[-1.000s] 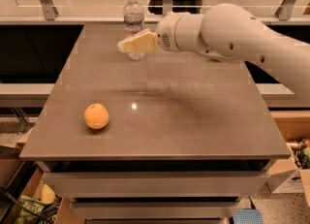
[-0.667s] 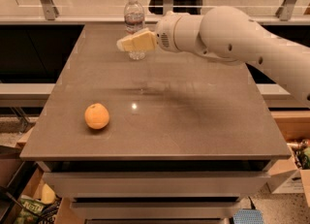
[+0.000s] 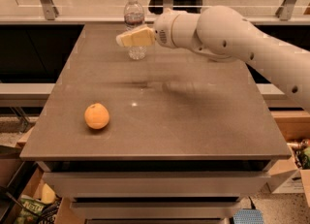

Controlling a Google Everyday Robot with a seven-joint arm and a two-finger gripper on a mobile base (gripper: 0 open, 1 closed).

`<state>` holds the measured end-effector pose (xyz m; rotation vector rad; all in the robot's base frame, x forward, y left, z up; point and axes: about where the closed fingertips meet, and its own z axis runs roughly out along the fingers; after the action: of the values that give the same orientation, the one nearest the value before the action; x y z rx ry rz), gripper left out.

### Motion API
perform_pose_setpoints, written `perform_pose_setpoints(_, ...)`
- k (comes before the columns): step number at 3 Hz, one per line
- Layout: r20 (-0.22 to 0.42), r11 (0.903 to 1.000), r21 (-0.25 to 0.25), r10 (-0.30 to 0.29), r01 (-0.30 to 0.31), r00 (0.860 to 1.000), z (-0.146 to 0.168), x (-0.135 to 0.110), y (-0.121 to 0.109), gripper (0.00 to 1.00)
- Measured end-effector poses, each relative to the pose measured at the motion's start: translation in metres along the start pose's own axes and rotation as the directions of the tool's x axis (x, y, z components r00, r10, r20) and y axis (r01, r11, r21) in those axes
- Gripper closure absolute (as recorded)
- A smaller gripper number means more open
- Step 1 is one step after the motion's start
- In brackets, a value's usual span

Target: Move water bottle near orange

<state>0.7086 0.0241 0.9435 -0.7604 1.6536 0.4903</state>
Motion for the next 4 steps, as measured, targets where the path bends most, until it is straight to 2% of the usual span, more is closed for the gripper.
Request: perform_pose_setpoints(4, 0.039, 0.9957, -0.092, 0.004, 0.000, 0.999, 0.059, -0.011, -0.002, 0.00)
